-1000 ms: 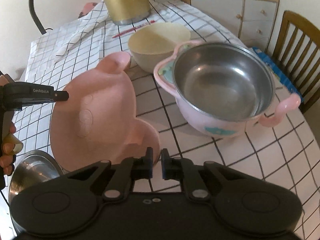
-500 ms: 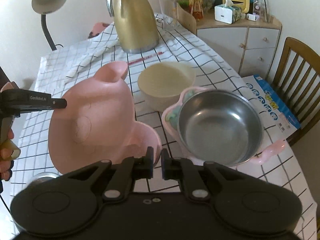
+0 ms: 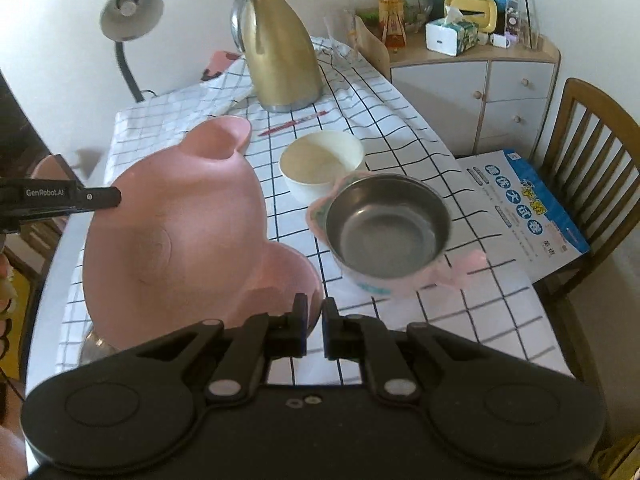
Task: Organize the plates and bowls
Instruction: 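Lift the pink pig-shaped plate with both tools and carry it toward the plate stack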
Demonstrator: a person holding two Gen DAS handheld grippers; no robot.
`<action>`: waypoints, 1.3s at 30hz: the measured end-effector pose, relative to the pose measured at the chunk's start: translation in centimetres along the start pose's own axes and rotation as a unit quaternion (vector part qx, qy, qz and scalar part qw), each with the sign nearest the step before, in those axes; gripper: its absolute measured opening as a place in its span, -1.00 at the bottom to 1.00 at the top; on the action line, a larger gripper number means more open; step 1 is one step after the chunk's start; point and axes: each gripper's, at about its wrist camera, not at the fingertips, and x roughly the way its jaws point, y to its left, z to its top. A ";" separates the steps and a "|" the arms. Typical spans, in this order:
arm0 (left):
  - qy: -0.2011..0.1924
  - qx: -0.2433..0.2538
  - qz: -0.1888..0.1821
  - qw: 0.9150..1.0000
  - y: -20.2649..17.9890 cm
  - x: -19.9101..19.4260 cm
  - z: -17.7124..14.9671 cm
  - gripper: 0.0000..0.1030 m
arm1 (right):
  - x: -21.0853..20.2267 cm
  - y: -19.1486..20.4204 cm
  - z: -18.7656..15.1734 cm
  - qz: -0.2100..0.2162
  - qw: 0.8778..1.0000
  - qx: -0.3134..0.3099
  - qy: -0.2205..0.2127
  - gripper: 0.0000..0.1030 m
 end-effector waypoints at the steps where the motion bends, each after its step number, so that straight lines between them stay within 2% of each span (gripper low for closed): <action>1: -0.004 -0.003 0.001 1.000 -0.4 -0.8 -0.4 -0.83 | -0.8 -0.2 -0.2 0.003 1.000 -0.001 -0.002 -0.85; 13: -0.026 -0.027 0.019 0.999 -7.6 -10.3 -7.4 -0.83 | -9.1 -5.0 -4.5 0.033 0.999 -0.036 -0.006 -0.86; 20: -0.043 -0.046 0.034 0.997 -12.8 -13.9 -12.3 -0.83 | -12.8 -8.8 -7.3 0.045 0.997 -0.068 -0.001 -0.86; 30: -0.022 -0.066 0.057 0.996 -19.3 -14.9 -20.3 -0.83 | -14.4 -14.7 -10.7 0.048 0.993 -0.105 0.017 -0.88; 39: 0.006 -0.100 0.068 0.993 -22.2 -13.8 -26.4 -0.82 | -13.6 -18.3 -13.2 0.053 0.989 -0.136 0.036 -0.88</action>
